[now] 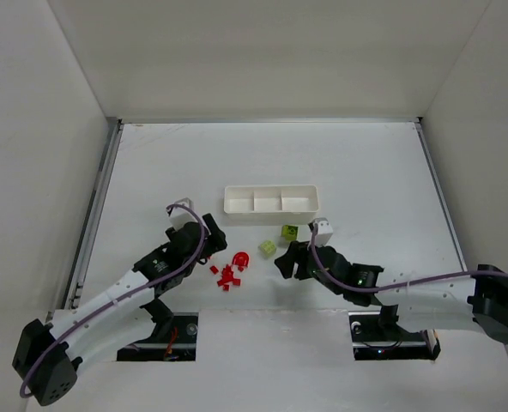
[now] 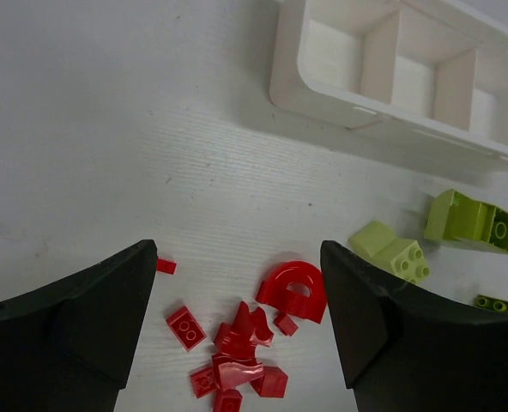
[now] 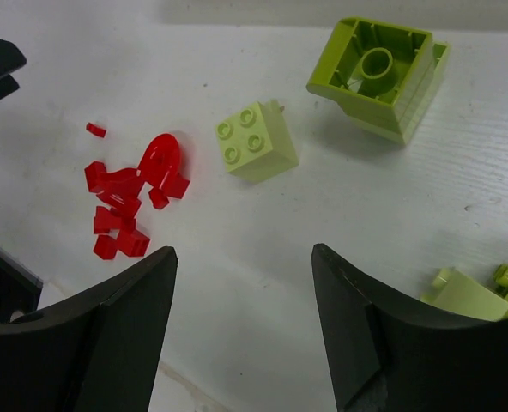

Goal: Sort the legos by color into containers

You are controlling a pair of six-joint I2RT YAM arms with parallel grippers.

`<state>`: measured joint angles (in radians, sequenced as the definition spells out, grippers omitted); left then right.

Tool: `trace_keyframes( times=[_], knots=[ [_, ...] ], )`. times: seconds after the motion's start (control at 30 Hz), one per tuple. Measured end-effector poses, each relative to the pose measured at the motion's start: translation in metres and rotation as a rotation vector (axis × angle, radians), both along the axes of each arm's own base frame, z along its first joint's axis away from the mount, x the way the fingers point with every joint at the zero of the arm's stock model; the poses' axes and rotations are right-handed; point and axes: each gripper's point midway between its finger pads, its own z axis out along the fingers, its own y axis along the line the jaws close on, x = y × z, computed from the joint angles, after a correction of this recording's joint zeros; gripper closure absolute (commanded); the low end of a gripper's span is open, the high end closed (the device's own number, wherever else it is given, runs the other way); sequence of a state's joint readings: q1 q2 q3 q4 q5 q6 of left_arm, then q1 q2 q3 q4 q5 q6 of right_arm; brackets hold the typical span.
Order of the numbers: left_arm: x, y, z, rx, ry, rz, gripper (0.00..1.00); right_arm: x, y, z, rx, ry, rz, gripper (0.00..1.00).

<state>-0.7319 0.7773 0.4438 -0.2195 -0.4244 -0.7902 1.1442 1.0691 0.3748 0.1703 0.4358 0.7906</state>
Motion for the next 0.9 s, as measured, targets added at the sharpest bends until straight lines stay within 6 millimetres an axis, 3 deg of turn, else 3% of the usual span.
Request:
trace_keyframes(
  times=[0.07,0.13,0.27,0.3,0.37,0.47,0.53,0.73,0.9],
  knots=[
    [0.001,-0.004,0.004,-0.018,-0.015,-0.012,0.32,0.001,0.004,0.001,0.012,-0.003,0.005,0.32],
    [0.004,-0.008,0.014,-0.048,-0.051,-0.025,0.45,0.001,0.006,0.001,0.018,-0.004,0.009,0.4],
    [0.007,-0.011,0.029,-0.088,-0.119,-0.047,0.77,0.003,0.015,-0.006,0.021,0.002,0.016,0.8],
    [0.006,-0.011,0.03,-0.092,-0.13,-0.05,0.79,0.003,0.017,-0.01,0.019,0.009,0.019,0.81],
    [0.004,-0.009,0.027,-0.09,-0.132,-0.052,0.8,0.004,0.022,-0.019,0.01,0.031,0.016,0.79],
    [0.0,-0.006,0.021,-0.077,-0.115,-0.051,0.72,0.006,0.034,-0.032,0.002,0.058,0.013,0.5],
    [-0.004,-0.004,0.013,-0.066,-0.1,-0.051,0.68,0.008,0.041,-0.04,0.0,0.072,0.011,0.38],
    [-0.017,0.0,-0.006,-0.033,-0.044,-0.045,0.62,0.015,0.074,-0.048,0.061,0.084,0.015,0.36],
    [-0.028,0.006,-0.027,-0.018,0.008,-0.031,0.6,0.02,0.096,-0.048,0.133,0.095,0.015,0.44]
  ],
)
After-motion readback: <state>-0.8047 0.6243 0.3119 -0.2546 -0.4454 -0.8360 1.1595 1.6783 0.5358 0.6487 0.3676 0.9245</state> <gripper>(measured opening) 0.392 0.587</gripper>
